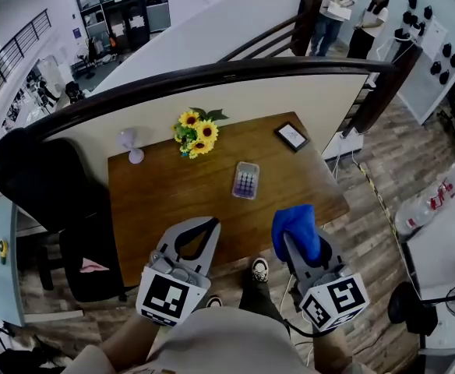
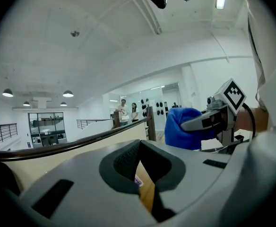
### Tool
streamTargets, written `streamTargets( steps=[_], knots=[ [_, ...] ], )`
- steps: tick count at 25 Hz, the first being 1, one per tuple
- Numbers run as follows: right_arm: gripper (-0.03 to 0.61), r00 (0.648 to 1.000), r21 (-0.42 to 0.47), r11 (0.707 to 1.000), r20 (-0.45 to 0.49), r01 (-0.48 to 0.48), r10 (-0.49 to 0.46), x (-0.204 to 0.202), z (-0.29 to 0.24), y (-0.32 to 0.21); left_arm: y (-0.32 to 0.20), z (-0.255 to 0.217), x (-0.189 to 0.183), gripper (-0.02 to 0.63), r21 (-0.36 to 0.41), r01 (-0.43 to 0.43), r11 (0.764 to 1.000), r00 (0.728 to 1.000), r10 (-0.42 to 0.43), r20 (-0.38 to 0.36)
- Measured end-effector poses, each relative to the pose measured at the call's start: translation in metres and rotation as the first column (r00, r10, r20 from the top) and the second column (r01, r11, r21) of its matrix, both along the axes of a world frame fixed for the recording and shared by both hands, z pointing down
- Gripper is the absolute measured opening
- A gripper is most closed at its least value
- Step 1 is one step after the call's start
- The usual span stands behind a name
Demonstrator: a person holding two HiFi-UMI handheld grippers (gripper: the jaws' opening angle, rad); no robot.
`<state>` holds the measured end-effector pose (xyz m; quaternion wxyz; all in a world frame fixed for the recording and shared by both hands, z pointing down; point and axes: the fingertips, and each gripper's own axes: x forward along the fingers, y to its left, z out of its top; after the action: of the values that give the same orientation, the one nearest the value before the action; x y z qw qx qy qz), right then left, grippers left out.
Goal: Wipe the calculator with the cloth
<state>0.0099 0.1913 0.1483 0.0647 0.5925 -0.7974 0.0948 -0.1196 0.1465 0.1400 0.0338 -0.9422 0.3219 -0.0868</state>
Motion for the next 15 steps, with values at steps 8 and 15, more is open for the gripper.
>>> streamTargets(
  steps=[8, 15],
  knots=[
    [0.137, 0.995, -0.014, 0.995, 0.019, 0.101, -0.101, 0.040, 0.009, -0.069, -0.058, 0.003, 0.046, 0.003, -0.005, 0.081, 0.997, 0.997, -0.081, 0.014],
    [0.137, 0.976, -0.031, 0.975, 0.027, 0.219, -0.218, 0.077, 0.015, -0.130, -0.107, 0.007, 0.080, 0.003, -0.022, 0.200, 0.980, 0.979, -0.199, 0.029]
  ],
)
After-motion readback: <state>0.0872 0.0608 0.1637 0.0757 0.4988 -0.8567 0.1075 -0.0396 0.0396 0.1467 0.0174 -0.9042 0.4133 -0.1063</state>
